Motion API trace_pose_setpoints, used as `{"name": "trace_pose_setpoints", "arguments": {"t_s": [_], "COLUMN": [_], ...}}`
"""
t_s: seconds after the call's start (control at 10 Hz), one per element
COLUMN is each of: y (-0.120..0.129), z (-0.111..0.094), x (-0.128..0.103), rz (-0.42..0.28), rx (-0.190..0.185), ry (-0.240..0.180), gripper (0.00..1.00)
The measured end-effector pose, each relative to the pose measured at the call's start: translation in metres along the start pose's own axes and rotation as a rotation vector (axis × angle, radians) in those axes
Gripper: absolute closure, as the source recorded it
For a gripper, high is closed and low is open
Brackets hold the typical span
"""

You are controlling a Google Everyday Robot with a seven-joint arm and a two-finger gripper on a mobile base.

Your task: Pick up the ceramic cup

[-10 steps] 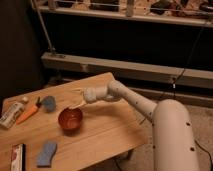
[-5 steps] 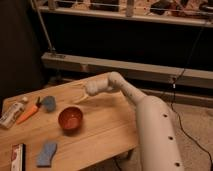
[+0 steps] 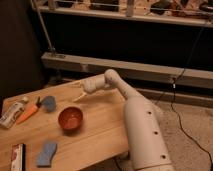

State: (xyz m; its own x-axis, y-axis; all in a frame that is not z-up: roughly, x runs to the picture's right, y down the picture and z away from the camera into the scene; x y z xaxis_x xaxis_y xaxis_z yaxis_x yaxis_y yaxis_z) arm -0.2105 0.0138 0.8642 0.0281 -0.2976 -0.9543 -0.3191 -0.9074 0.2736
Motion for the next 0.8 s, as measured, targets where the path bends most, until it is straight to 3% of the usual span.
{"name": "trace_pose_setpoints", "arguments": {"t_s": [0.8], "y": [0.018], "z": [0.03], "x": [-0.013], "rz": [-0.006], "rx": [0.085], "ry": [0.047], "gripper": [0.35]}}
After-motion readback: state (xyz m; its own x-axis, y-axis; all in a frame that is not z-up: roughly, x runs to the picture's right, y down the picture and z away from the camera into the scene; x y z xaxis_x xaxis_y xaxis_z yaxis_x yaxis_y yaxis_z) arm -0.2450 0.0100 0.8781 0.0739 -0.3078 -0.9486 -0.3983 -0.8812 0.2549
